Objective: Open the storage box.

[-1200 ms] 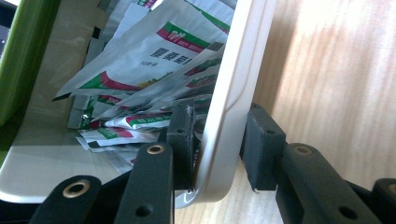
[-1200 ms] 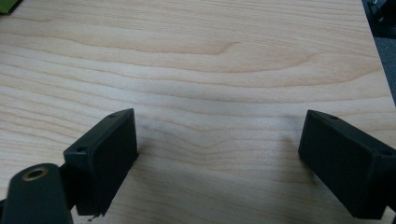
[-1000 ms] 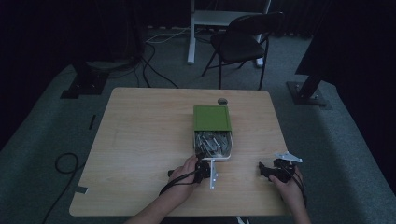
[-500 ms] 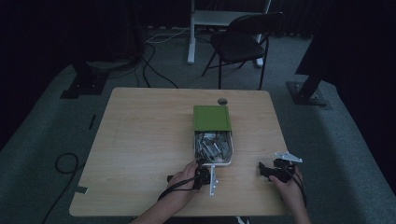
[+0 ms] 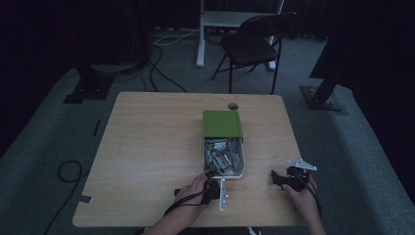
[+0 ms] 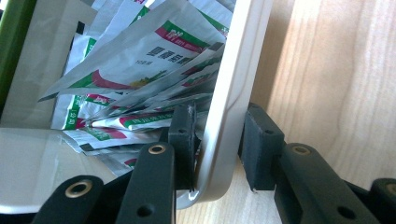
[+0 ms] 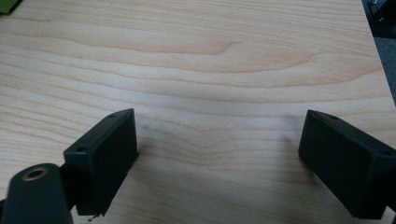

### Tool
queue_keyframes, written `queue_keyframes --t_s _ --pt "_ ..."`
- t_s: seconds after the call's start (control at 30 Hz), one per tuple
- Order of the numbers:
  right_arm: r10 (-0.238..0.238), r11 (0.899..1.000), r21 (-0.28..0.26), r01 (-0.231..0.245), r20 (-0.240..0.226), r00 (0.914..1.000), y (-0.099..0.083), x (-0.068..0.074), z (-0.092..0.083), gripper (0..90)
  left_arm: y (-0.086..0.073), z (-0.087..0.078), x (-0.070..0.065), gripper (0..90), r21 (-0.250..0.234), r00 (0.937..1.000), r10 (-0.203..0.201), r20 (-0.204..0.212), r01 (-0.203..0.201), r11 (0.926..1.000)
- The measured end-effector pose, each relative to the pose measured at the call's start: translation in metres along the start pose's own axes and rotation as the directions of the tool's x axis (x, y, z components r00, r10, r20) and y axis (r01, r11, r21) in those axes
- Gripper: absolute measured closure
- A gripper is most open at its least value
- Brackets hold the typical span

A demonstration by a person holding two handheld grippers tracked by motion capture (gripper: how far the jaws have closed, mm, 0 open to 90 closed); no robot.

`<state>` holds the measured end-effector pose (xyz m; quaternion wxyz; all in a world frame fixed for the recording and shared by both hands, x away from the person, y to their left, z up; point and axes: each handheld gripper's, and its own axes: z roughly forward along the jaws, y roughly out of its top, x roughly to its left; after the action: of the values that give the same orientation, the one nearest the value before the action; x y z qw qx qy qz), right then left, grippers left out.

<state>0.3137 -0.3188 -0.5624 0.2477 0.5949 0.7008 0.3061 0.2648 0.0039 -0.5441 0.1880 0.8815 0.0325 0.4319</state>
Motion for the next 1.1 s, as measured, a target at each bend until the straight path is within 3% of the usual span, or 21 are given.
queue_keyframes --t_s 0.63,0.83,1.0,1.1 --pt "0.000 1.000 0.000 0.000 0.000 1.0000 0.000 0.000 0.000 11.2 0.003 -0.014 -0.009 69.1 -0.002 0.9997 -0.012 0.022 0.012 0.9999" --pt "0.000 1.000 0.000 0.000 0.000 1.0000 0.000 0.000 0.000 11.2 0.003 -0.016 -0.012 69.0 -0.007 0.9998 0.000 0.017 0.000 1.0000" --pt "0.000 1.000 0.000 0.000 0.000 1.0000 0.000 0.000 0.000 11.2 0.002 -0.018 -0.010 68.0 -0.013 0.9990 -0.025 0.038 0.025 0.9996" --pt "0.000 1.000 0.000 0.000 0.000 1.0000 0.000 0.000 0.000 11.2 -0.001 -0.018 -0.008 60.9 -0.039 0.9972 -0.050 0.056 0.053 0.9979"
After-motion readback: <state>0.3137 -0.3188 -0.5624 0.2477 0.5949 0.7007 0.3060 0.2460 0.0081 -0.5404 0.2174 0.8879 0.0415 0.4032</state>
